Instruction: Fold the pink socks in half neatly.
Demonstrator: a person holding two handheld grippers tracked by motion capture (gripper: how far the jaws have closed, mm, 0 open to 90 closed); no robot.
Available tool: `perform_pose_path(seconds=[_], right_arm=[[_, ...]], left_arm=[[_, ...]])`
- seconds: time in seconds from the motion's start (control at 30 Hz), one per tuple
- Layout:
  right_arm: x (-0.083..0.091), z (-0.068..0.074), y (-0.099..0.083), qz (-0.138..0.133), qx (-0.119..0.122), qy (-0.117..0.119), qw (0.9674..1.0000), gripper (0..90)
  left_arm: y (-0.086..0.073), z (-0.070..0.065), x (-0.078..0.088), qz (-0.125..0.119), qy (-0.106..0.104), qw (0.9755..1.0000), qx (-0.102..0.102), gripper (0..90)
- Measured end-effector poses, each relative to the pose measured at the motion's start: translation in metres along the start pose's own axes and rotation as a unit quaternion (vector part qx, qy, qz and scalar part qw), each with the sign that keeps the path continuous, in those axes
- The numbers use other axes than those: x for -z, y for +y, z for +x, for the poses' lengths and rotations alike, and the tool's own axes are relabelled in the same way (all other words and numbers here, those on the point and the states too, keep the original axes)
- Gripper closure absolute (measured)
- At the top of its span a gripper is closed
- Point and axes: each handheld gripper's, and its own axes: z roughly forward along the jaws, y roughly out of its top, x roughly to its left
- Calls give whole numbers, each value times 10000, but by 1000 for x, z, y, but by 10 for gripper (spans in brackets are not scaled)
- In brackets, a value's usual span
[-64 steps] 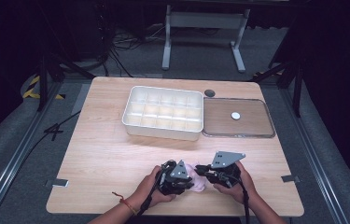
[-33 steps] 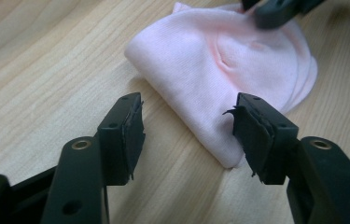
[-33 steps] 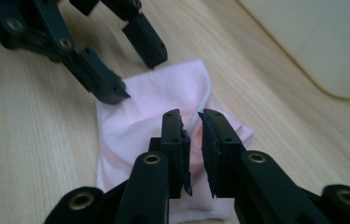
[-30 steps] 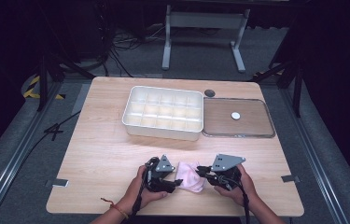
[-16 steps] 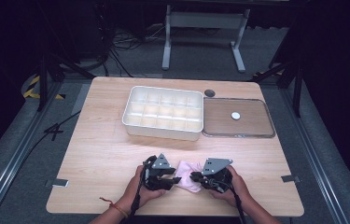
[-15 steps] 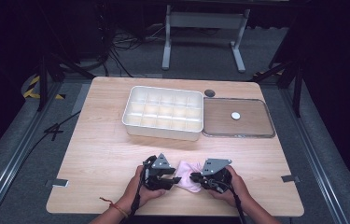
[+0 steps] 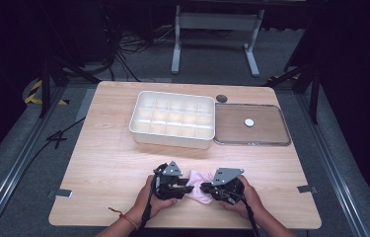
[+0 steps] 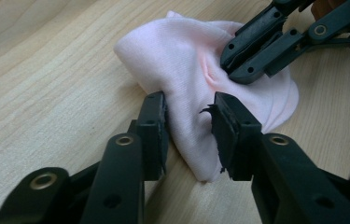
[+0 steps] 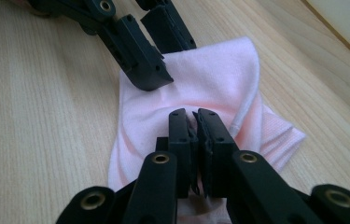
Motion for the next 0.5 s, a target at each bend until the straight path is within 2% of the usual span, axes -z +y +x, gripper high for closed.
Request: perform_pose_path(seconds=[0.13,0.17,0.27,0.5], right_arm=[[0,0,0,1,-4,3,10000,846],[0,0,0,1,7,-2,10000,846],[0,0,0,-5,13,-14,10000,846],[-3,0,1,-44,-5,-39,10000,846]], left_arm=[[0,-2,0,-67,-15,10000,-15,689],[0,-3,1,-136,-62,9999,32,695],[2,-5,2,-304,-184,9994,-10,710],[4,-8,4,-488,-227,9985,-46,756]])
